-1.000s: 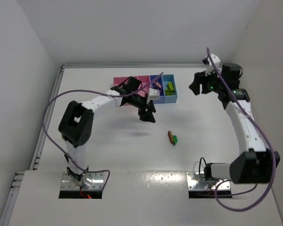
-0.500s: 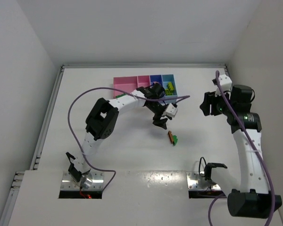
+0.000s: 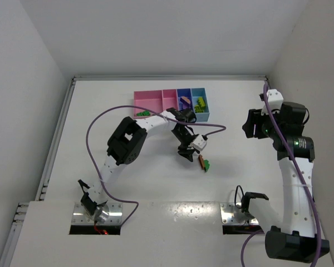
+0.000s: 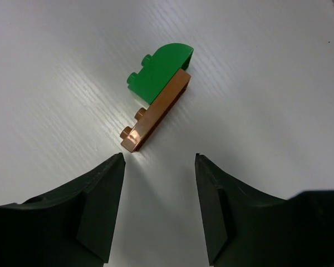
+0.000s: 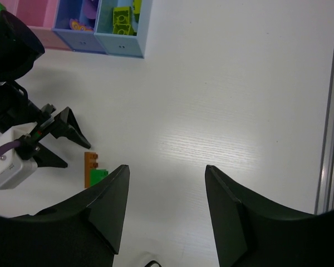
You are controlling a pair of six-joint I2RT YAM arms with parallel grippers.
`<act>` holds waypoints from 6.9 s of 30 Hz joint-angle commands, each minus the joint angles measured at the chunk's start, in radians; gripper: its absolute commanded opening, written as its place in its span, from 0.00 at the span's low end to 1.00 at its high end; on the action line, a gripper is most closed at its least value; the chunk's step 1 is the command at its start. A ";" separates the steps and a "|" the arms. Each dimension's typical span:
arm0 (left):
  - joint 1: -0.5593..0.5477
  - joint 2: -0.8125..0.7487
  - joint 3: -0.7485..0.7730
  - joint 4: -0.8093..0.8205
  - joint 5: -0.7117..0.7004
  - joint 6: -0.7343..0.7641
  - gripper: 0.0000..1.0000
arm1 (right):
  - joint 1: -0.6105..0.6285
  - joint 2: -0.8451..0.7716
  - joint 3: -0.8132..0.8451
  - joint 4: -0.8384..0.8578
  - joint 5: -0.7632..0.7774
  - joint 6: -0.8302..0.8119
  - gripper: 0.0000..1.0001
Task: Sort the legos into containers by color
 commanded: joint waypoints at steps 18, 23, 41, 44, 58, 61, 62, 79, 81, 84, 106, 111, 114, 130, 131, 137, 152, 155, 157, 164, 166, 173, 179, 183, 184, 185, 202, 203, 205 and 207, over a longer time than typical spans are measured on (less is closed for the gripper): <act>-0.053 0.040 0.091 0.056 -0.024 -0.071 0.68 | -0.080 -0.027 0.080 -0.072 -0.064 0.039 0.57; -0.062 0.040 0.100 0.056 -0.024 -0.071 0.58 | -0.080 -0.027 0.080 -0.073 -0.064 0.039 0.57; -0.122 0.031 0.110 -0.084 0.008 0.060 0.48 | -0.080 -0.027 0.071 -0.082 -0.064 0.021 0.57; -0.131 0.031 0.110 -0.084 -0.020 0.037 0.31 | -0.080 -0.027 0.071 -0.091 -0.064 0.012 0.57; -0.032 -0.503 -0.641 0.745 -0.210 -0.510 0.08 | -0.080 0.156 -0.058 -0.106 -0.429 -0.102 0.59; -0.031 -0.670 -0.754 0.948 -0.342 -0.586 0.08 | -0.103 0.252 -0.055 -0.060 -0.575 -0.077 0.59; -0.031 -0.701 -0.797 0.980 -0.404 -0.608 0.08 | -0.103 0.284 -0.055 -0.047 -0.631 -0.077 0.59; -0.002 -0.855 -0.756 1.060 -0.396 -0.859 0.08 | 0.130 0.732 0.322 -0.088 -1.082 -0.249 0.60; -0.002 -0.864 -0.756 1.086 -0.406 -0.869 0.08 | 0.144 0.751 0.342 -0.097 -1.072 -0.249 0.65; -0.002 -0.873 -0.756 1.096 -0.406 -0.869 0.08 | 0.163 0.774 0.342 -0.117 -1.037 -0.249 0.69; -0.002 -0.855 -0.726 1.107 -0.426 -0.832 0.08 | 0.213 0.774 0.312 0.060 -1.087 -0.055 0.12; -0.051 -0.865 -0.786 1.085 -0.426 -0.795 0.08 | 0.213 0.809 0.299 0.344 -1.143 0.240 0.05; -0.061 -0.876 -0.817 1.076 -0.426 -0.795 0.08 | 0.213 0.837 0.328 0.452 -1.152 0.358 0.05; 0.298 -0.951 -0.780 1.047 -0.713 -1.525 0.06 | 0.330 1.062 0.701 0.518 -0.652 0.332 0.03; 0.332 -0.951 -0.766 1.034 -0.725 -1.558 0.04 | 0.341 1.076 0.721 0.509 -0.613 0.319 0.03; 0.522 -0.930 -0.720 0.950 -0.756 -1.628 0.04 | 0.436 1.173 0.841 0.428 -0.439 0.214 0.03; 0.634 -0.862 -0.679 0.925 -0.595 -1.628 0.04 | 0.519 1.325 0.976 0.395 -0.248 0.108 0.03; 0.634 -0.853 -0.679 0.936 -0.581 -1.619 0.04 | 0.540 1.346 1.000 0.395 -0.308 0.088 0.03; 0.643 -0.835 -0.679 0.945 -0.572 -1.619 0.04 | 0.564 1.361 1.009 0.395 -0.325 0.088 0.03; 0.673 -0.805 -0.657 0.956 -0.522 -1.639 0.04 | 0.612 1.467 1.114 0.406 -0.350 0.079 0.03; 0.673 -0.783 -0.636 0.965 -0.508 -1.648 0.04 | 0.612 1.513 1.153 0.395 -0.350 0.088 0.03; 0.682 -0.739 -0.594 0.974 -0.462 -1.659 0.04 | 0.621 1.559 1.189 0.395 -0.292 0.099 0.54; 0.628 -0.669 -0.550 1.010 -0.471 -1.668 0.04 | 0.600 1.464 1.132 0.406 -0.218 0.110 0.80; 0.565 -0.600 -0.487 1.043 -0.491 -1.677 0.04 | 0.528 1.314 1.022 0.397 -0.121 0.099 0.80; 0.552 -0.582 -0.472 1.044 -0.491 -1.677 0.04 | 0.511 1.238 0.993 0.386 -0.080 0.099 0.80; 0.526 -0.563 -0.441 1.044 -0.491 -1.677 0.04 | 0.474 1.199 0.927 0.386 -0.062 0.084 0.80; 0.418 -0.112 -0.050 0.969 -0.580 -1.743 0.11 | 0.137 0.714 0.427 0.316 -0.006 0.030 0.81; 0.407 -0.100 -0.018 0.968 -0.580 -1.743 0.13 | 0.137 0.699 0.414 0.316 -0.006 0.030 0.81; 0.407 -0.069 0.008 0.946 -0.590 -1.734 0.22 | 0.114 0.688 0.404 0.306 -0.017 0.021 0.81; 0.397 -0.060 0.039 0.930 -0.590 -1.734 0.36 | 0.105 0.676 0.393 0.306 -0.017 0.021 0.81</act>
